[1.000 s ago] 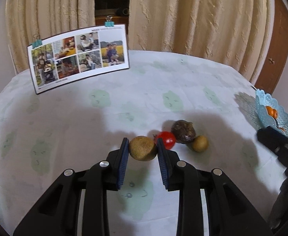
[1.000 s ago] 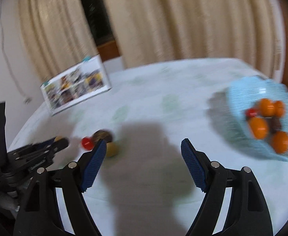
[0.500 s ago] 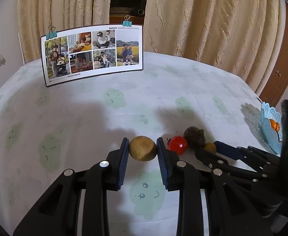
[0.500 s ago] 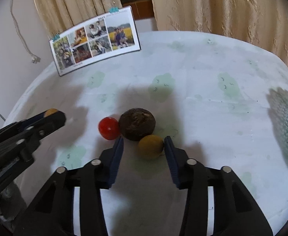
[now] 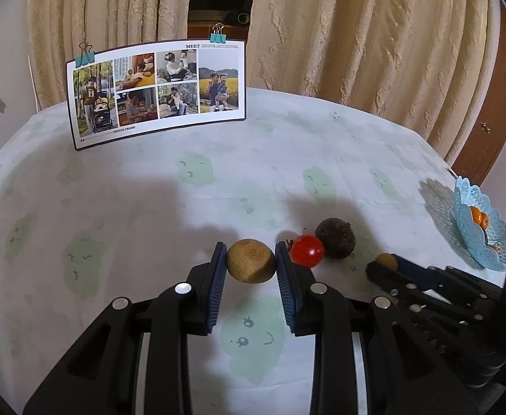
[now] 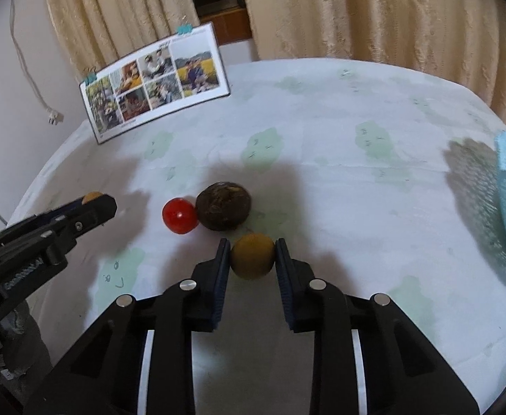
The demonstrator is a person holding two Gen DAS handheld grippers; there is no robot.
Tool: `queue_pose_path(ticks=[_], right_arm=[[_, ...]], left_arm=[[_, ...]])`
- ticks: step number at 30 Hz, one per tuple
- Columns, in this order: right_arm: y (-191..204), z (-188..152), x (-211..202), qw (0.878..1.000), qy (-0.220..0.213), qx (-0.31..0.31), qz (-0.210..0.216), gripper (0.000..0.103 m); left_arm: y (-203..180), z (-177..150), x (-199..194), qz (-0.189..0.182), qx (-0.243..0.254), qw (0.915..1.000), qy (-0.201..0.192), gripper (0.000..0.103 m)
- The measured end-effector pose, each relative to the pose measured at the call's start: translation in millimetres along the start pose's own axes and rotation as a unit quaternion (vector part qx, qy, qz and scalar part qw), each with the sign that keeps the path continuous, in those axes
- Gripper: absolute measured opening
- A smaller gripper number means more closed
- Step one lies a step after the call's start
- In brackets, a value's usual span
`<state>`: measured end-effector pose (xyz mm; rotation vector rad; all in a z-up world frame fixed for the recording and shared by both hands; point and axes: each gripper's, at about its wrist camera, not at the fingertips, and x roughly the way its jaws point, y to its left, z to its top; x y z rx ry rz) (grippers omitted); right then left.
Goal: Organize fruits
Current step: 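Grasp the small yellow fruit with the right gripper while the left gripper holds its fruit, then drop the yellow fruit into the blue basket with the right gripper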
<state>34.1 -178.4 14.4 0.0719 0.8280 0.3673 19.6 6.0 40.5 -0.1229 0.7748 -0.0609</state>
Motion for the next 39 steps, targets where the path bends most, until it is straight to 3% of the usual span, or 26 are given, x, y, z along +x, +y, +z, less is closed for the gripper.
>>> queue_pose_path(ticks=[12,20,30,31,33,39], right_arm=[[-65.8,0.2,-74.3,0.991,-0.085,0.082,-0.06,0.027],[-126.6,-10.0,-117.7,0.973,-0.129,0.146,-0.122,0.027],[-180.0,-32.4,-137.6,0.953,-0.146,0.205,-0.168,0.028],[-182.7,-34.7,-138.3,0.952,-0.149,0.209,-0.167,0.029],[-184.1,-37.6,-139.7,0.948,-0.16,0.214,-0.173,0.044],[-186.0,-50.7,-150.9,0.93,-0.202,0.211,-0.225,0.045]], left_arm=[[-3.8,-2.2,0.0,-0.005,0.006,1.0,-0.001,0.029],[-5.9,-3.3,2.1,0.0,0.011,0.9999,-0.001,0.029],[-12.8,-4.4,3.6,0.009,0.023,0.9997,-0.004,0.029],[-13.4,-4.2,3.0,0.008,0.023,0.9997,-0.004,0.029],[-15.4,-3.5,1.6,0.004,0.023,0.9997,-0.002,0.029],[-31.4,-1.5,-7.9,-0.009,0.037,0.9992,-0.008,0.029]])
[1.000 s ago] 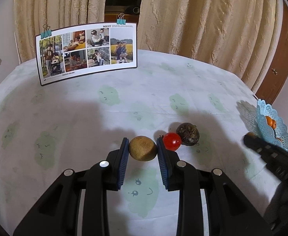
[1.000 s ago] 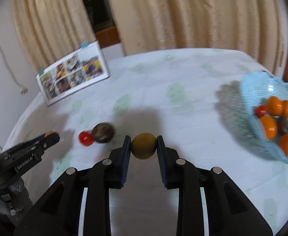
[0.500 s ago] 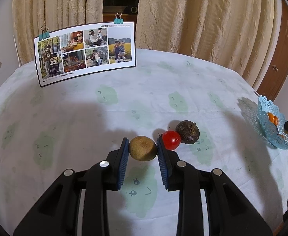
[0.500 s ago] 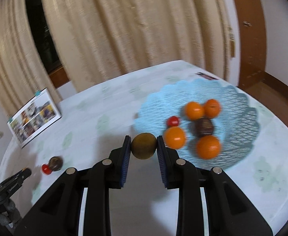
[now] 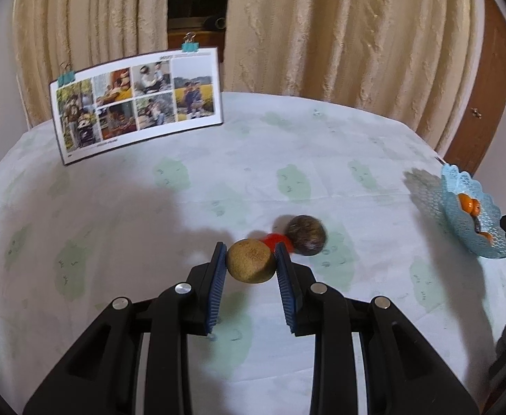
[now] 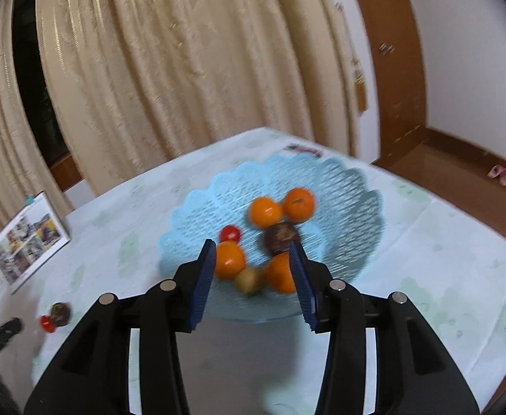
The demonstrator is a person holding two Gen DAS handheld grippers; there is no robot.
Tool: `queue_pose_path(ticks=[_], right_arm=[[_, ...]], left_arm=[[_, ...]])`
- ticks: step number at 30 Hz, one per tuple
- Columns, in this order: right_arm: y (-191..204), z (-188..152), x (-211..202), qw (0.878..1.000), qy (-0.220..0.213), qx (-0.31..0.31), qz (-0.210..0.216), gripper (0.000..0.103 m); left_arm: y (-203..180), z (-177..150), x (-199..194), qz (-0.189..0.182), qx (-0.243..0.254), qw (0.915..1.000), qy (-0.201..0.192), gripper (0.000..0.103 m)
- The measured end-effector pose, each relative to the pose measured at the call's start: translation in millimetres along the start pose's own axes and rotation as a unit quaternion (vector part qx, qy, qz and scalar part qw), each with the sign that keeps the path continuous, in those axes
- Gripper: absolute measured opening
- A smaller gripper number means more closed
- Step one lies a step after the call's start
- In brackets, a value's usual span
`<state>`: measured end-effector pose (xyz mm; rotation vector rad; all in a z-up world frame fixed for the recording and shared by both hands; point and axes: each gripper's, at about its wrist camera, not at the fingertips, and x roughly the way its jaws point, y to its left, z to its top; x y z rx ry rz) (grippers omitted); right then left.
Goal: Organize fruits
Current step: 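Drop the yellow fruit into the blue basket with the right gripper, then lower the yellow-green fruit into the blue basket and open the left gripper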
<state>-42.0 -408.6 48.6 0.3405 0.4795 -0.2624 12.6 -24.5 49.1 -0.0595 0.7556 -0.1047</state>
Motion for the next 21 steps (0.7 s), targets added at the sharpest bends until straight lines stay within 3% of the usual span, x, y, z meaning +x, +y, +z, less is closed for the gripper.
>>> queue_pose_path(ticks=[4,8,13,21], right_arm=[[-10.3,-6.9,-9.9,0.999,-0.04,0.004,-0.033,0.051],[-20.9,-8.5,-17.7,0.997,-0.064,0.028,-0.035,0.062],[-35.7,-10.2,-22.1,0.994,-0.074,0.068,-0.033,0.073],[-52.9,-12.4,-23.9,0.991,-0.073,0.111,-0.021,0.076]], left_arm=[[-20.5,5.4,-5.7,-0.015,0.019,0.9997,-0.004,0.029],[-48.5,13.1,-8.6,-0.037,0.044,0.9984,-0.005,0.029],[-88.3,24.1,-9.6,-0.074,0.074,0.9945,-0.005,0.029],[-149.0,40.6,-1.6,-0.137,0.11,0.9845,-0.001,0.029]])
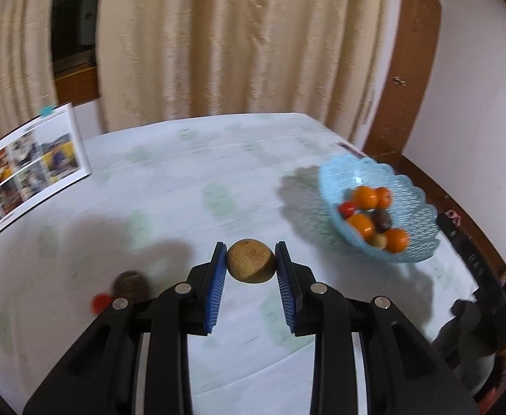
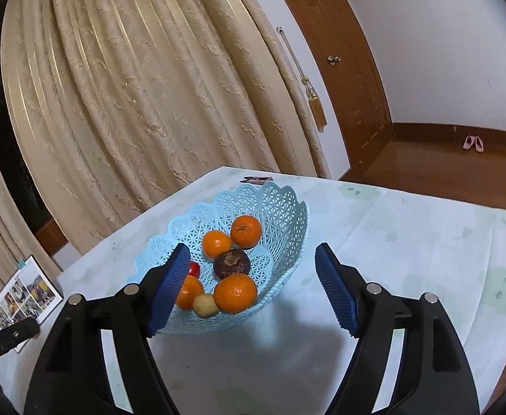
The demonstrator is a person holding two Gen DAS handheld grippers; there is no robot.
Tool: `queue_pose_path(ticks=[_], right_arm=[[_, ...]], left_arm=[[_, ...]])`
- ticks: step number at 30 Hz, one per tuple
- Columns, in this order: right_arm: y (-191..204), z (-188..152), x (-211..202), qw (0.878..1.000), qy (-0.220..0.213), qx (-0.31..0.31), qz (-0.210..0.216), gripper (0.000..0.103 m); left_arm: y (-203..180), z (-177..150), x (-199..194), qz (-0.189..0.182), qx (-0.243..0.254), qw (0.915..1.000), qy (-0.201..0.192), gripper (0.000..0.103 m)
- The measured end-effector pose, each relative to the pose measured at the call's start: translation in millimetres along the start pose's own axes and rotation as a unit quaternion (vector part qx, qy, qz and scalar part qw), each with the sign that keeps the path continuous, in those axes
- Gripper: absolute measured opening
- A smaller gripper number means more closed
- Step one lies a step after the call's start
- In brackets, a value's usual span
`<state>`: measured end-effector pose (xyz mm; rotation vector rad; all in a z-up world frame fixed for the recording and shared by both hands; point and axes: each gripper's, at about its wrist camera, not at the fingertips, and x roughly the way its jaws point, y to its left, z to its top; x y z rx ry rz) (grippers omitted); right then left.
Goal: Organize fruits
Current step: 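Lower the yellow-green fruit into the blue basket and open the left gripper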
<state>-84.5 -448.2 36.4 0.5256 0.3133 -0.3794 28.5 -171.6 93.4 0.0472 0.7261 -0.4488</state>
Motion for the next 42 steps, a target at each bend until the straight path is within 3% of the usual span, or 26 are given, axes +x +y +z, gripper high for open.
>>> queue_pose_path(ticks=[11,22,23,26,35,42], right_arm=[[-2.8,1.3,6.3,1.0,0.012,0.018,0.006,0.077],[-2.6,1.3,6.7,1.0,0.013,0.021,0.006,0.077],[-2.5,1.3,6.5,1.0,0.013,0.021,0.006,0.077],[-2.7,1.6,7.4,1.0,0.012,0.021,0.006,0.077],[-1.9,1.1,8.3,1.0,0.012,0.022,0.005,0.077],[-2.2,1.1,8.4,1.0,0.011,0.022,0.006,0.077]], left_arm=[[-55.9,29.3,40.2,-0.06,0.041,0.9973,0.006,0.029],[-91.6,38.4,73.6,-0.088,0.073,0.9934,0.006,0.03],[-93.8,39.7,74.8,-0.088,0.077,0.9931,0.005,0.032],[-92.3,41.2,73.5,-0.084,0.073,0.9938,-0.004,0.066],[-64.1,44.8,67.1,-0.061,0.04,0.9973,-0.01,0.081],[-40.4,42.9,51.5,-0.023,0.024,0.9993,-0.018,0.09]])
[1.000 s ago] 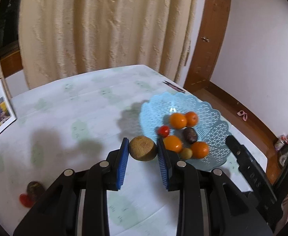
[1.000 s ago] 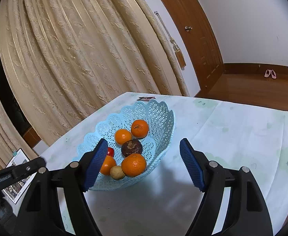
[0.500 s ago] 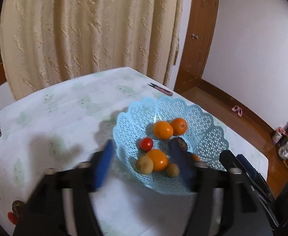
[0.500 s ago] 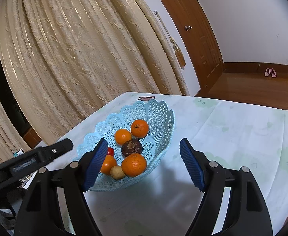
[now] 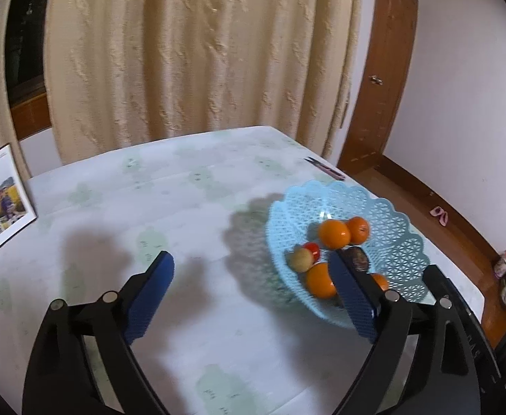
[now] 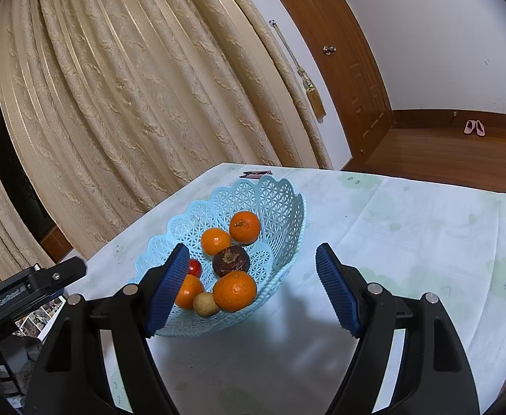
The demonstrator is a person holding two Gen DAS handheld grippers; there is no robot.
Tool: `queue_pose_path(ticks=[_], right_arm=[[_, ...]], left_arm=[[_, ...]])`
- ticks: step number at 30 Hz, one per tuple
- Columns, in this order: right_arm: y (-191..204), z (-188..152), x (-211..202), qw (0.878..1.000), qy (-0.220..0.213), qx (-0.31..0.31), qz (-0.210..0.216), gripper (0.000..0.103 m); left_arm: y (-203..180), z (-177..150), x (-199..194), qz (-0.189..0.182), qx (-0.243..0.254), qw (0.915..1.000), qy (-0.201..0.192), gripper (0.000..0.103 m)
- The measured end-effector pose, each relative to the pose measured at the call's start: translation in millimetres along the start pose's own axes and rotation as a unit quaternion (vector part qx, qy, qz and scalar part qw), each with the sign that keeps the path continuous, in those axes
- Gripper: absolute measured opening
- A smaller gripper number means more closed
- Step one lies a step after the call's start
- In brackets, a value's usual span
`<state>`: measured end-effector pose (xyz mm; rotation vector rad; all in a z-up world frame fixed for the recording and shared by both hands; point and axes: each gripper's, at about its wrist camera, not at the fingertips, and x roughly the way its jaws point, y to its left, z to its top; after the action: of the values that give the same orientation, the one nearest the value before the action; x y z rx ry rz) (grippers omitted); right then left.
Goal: Organize fruits
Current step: 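Lower the yellow-green fruit into the blue basket and open the left gripper, then move the left gripper back to the pile and grasp a red tomato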
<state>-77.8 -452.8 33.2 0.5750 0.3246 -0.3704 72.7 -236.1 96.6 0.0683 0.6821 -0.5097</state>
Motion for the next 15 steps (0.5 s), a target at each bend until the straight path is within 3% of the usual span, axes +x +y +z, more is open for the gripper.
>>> queue_pose_path(ticks=[15], right_arm=[[2.9,-0.2,0.3,1.0,0.0,-0.001,0.004,0.083]], left_arm=[[91.1,-29.7,-46.6,0.102,-0.057,0.9931,-0.004,0.092]])
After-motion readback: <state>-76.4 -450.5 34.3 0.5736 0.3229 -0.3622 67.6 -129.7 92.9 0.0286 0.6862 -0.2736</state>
